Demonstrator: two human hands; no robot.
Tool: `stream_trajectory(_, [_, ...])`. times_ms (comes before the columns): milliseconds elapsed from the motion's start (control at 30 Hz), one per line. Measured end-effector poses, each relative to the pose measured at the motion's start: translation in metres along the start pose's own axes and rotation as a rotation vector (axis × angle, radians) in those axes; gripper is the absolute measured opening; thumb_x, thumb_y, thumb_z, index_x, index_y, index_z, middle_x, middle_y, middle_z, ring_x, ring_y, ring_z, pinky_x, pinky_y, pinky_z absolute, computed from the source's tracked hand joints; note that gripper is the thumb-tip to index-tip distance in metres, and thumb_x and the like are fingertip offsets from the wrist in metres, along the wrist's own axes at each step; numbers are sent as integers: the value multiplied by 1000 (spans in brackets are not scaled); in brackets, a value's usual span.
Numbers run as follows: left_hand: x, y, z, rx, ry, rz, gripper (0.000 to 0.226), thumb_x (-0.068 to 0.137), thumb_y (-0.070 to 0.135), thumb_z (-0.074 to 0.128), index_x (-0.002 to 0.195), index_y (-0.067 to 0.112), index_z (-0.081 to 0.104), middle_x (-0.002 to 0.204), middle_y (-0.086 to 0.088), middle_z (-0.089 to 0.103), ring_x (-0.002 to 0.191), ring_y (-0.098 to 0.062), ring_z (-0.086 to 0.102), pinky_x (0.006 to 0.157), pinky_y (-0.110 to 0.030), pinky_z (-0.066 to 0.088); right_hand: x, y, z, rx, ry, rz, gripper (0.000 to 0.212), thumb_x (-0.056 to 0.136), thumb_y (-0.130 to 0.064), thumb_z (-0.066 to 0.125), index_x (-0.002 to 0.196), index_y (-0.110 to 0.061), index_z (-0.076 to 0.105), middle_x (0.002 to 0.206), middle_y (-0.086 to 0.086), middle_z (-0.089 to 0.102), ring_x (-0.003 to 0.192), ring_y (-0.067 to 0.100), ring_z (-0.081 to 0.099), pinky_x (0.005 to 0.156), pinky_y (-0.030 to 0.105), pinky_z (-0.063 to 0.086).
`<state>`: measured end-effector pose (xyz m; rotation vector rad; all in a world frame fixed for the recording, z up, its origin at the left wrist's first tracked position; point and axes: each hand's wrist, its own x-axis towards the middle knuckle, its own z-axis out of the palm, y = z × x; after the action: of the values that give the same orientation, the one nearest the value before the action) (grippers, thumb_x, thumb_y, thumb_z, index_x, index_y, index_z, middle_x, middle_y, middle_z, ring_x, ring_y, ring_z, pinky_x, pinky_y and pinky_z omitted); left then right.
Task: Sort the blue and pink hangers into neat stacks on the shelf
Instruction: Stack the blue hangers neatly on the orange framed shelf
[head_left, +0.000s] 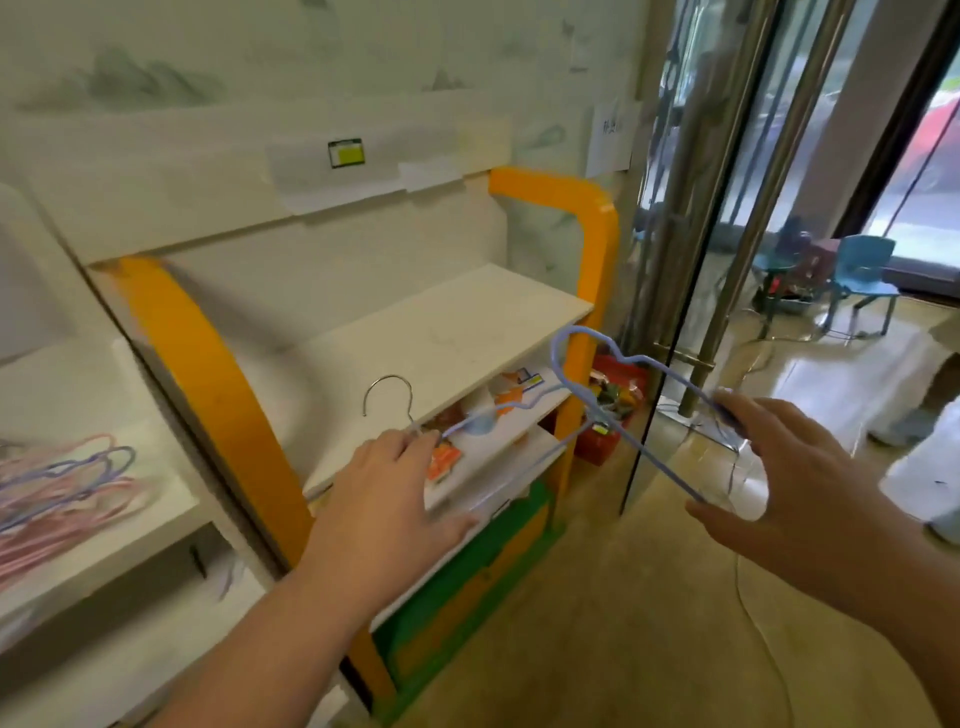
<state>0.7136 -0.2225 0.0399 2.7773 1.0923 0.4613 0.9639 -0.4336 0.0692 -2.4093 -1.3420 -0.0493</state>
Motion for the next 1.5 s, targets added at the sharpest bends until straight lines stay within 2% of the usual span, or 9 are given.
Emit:
stream_trajectory(100, [22, 16, 24, 14, -39, -37, 88, 73, 70, 60, 146, 31, 31, 129, 9, 45, 119, -14, 40, 100, -28, 39, 39, 28, -2, -13, -75, -63, 101, 65, -56, 79, 146, -34, 23, 144, -10, 34, 129, 15, 39, 99, 34, 43])
stream_trajectory(267, [69, 1, 47, 44, -61, -124, 92, 68, 72, 65, 145, 34, 32, 125, 9, 44, 115, -16, 41, 98, -29, 39, 120, 33, 18, -1, -157, -189, 100, 62, -71, 67, 146, -35, 27, 141, -13, 37, 120, 13, 48, 93, 34, 51])
stream_trajectory(400, [125, -38, 59, 33, 3, -161, 89, 69, 68, 68, 144, 30, 37, 122, 4, 47, 114, -21, 44, 98, -32, 40, 192, 16, 41, 46, -160, -285, 98, 64, -66, 71, 146, -35, 29, 129, -25, 34, 116, -1, 36, 92, 20, 39])
stream_trajectory(567, [213, -103, 75, 18, -18, -287, 87, 72, 60, 70, 145, 31, 33, 133, 2, 43, 123, -24, 39, 103, -33, 35, 284, 0, 80, 20, -209, -312, 103, 62, -72, 70, 147, -39, 24, 140, -24, 32, 127, 5, 38, 104, 29, 42])
stream_trajectory(733, [274, -165, 72, 80, -233, -402, 84, 73, 64, 68, 143, 32, 35, 137, -2, 41, 127, -27, 38, 103, -36, 36, 352, -32, 104, 25, -272, -414, 98, 67, -63, 73, 147, -31, 27, 136, -17, 35, 123, 6, 36, 102, 32, 44])
stream_trajectory(967, [291, -215, 89, 66, -334, -555, 78, 71, 65, 66, 137, 31, 42, 135, -4, 43, 126, -28, 40, 102, -34, 37, 430, -80, 151, 38, -366, -682, 94, 63, -68, 71, 141, -28, 38, 121, -20, 41, 113, 3, 42, 90, 20, 38])
stream_trajectory(1167, [295, -236, 86, -83, -393, -631, 84, 70, 59, 72, 143, 34, 36, 140, 1, 32, 133, -24, 29, 111, -37, 32, 477, -110, 183, 108, -439, -827, 93, 64, -63, 76, 142, -33, 35, 127, -21, 39, 117, 1, 38, 92, 18, 35])
stream_trajectory(1333, [294, -233, 92, -78, -383, -662, 86, 70, 53, 74, 143, 31, 34, 142, -1, 31, 133, -24, 28, 111, -37, 31, 502, -117, 198, 117, -478, -906, 92, 65, -59, 76, 143, -35, 35, 129, -24, 36, 122, -2, 35, 94, 17, 33])
stream_trajectory(1500, [281, -223, 93, -85, -318, -702, 96, 68, 69, 67, 149, 37, 26, 147, 5, 26, 135, -22, 23, 112, -32, 24, 520, -123, 208, 127, -525, -980, 97, 59, -70, 63, 145, -33, 36, 131, -24, 36, 124, 2, 37, 100, 23, 37])
